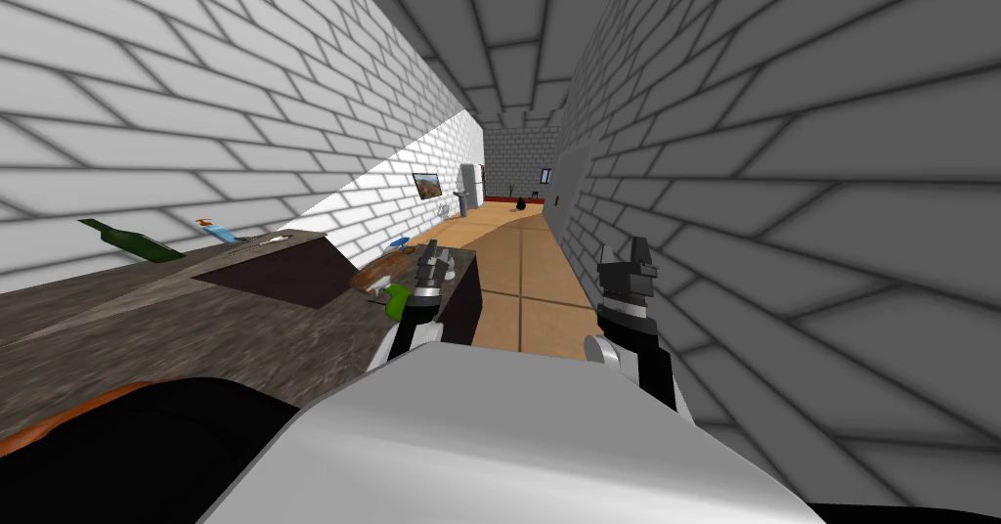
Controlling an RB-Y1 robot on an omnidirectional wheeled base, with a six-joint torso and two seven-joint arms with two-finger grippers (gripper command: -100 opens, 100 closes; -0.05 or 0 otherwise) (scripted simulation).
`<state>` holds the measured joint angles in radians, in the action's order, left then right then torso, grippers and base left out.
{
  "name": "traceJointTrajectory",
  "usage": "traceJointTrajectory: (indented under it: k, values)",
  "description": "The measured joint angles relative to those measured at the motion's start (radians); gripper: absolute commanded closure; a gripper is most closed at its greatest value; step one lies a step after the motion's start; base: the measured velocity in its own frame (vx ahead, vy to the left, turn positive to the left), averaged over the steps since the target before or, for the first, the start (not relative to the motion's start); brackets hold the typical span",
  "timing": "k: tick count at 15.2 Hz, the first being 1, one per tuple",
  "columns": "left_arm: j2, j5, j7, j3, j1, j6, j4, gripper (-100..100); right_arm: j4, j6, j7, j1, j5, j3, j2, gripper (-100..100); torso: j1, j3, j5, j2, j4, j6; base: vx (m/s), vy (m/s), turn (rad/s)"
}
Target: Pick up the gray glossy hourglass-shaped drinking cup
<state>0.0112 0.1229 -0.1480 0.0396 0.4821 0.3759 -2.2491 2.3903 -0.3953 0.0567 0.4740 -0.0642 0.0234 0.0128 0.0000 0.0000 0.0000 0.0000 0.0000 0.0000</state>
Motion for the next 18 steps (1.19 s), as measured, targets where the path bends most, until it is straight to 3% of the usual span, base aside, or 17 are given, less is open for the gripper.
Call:
traceJointTrajectory:
  k: [5, 18]
  values:
    - [0.076, -0.021, 0.01, -0.017, -0.022, -0.056, 0.017, -100, 0.0, 0.0, 0.0, 0.0, 0.0, 0.0, 0.0, 0, 0.0, -0.002, 0.0, -0.003, -0.001, 0.0, 0.046, -0.007, 0.043]
    - [0.25, -0.118, 0.059, -0.093, -0.113, -0.314, 0.075, -100, 0.0, 0.0, 0.0, 0.0, 0.0, 0.0, 0.0, 0, -0.003, -0.002, -0.001, -0.004, -0.001, 0.0, 0.052, -0.037, 0.05]
